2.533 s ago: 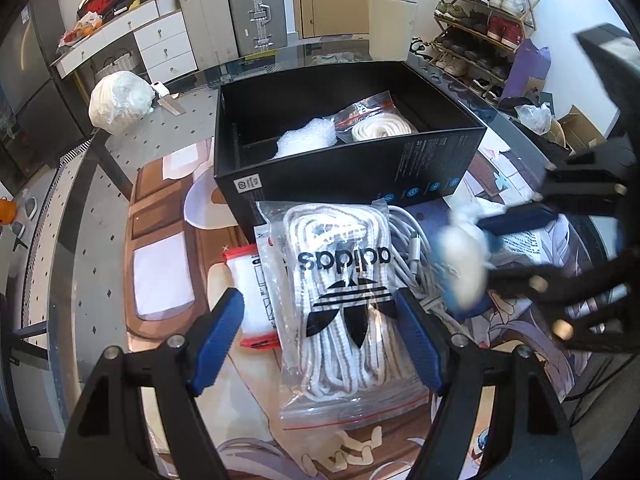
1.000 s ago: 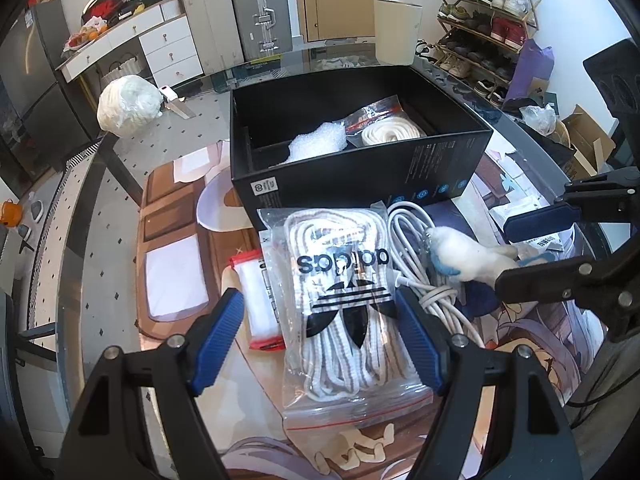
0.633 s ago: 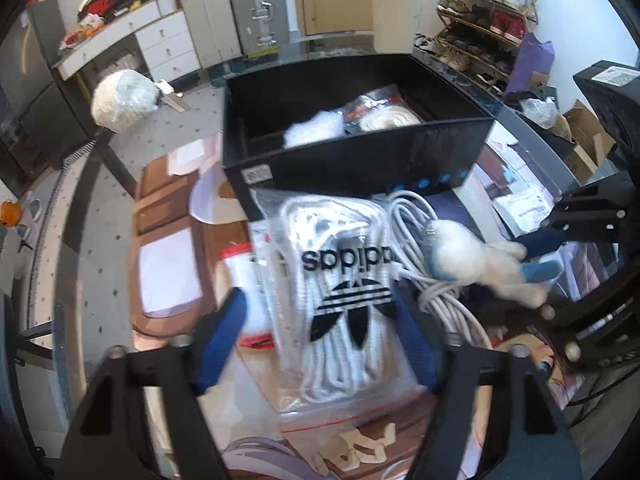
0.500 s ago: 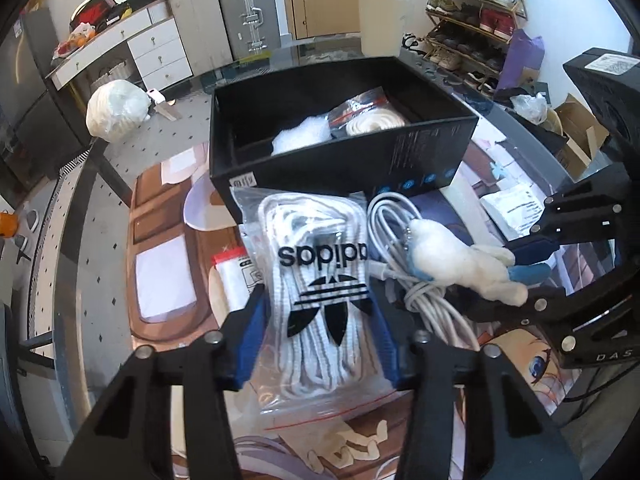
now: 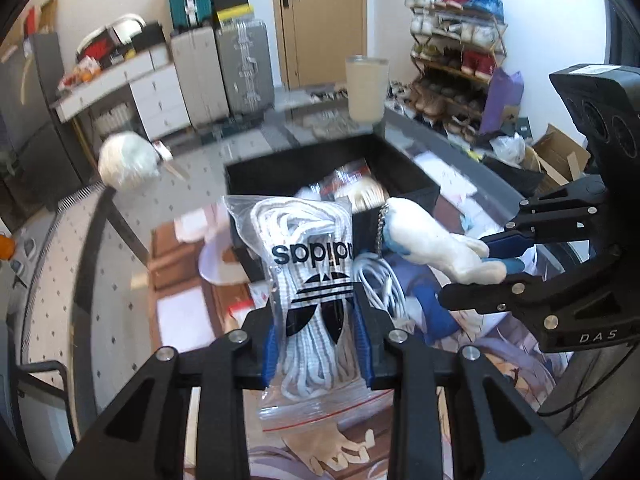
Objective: Organize soft objects
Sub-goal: 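Carry the adidas bag with the left tool while the right tool carries the plush toy over the box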
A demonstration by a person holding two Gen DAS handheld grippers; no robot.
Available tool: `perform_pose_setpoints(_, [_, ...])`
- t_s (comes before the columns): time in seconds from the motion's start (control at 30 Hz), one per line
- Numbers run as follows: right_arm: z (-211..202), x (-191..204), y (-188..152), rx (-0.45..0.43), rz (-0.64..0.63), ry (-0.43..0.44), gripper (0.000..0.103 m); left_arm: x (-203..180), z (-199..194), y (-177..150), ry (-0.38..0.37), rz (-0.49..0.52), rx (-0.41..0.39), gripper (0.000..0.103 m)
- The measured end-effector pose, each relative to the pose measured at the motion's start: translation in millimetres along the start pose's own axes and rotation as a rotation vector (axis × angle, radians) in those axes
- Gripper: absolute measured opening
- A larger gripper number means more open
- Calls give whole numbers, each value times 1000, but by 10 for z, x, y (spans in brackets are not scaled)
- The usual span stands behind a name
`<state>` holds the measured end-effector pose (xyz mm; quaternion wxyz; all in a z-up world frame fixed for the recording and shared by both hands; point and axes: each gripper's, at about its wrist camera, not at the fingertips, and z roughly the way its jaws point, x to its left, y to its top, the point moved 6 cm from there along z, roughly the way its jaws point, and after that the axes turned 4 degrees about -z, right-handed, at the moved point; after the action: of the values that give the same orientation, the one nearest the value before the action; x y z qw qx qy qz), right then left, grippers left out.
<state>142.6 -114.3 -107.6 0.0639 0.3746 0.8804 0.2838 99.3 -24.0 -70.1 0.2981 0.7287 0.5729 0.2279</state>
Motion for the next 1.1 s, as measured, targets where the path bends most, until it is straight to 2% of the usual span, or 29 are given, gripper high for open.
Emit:
perform_pose_setpoints(0.23, [-327, 20, 211, -169, -4, -56, 30, 24, -189, 140, 13, 12, -120, 30])
perform_pose_setpoints(0.4, [-645, 155, 293, -358, -54, -102, 30, -69, -435, 233, 46, 70, -279, 30])
perform_pose_setpoints(0.57, [-900, 235, 336, -493, -64, -149, 30, -136, -710, 287, 48, 117, -420, 30])
perform_pose_setpoints(0.7, [-1023, 272, 344, -561, -77, -185, 30, -96, -742, 311, 55, 114, -441, 30])
perform_pose_setpoints(0.93, [-1107, 216, 357, -587, -39, -196, 30, 20, -727, 405, 28, 48, -444, 30])
perform_pose_setpoints(1.1, [-1143, 214, 447, -611, -41, -214, 30, 77, -739, 608, 39, 30, -494, 30])
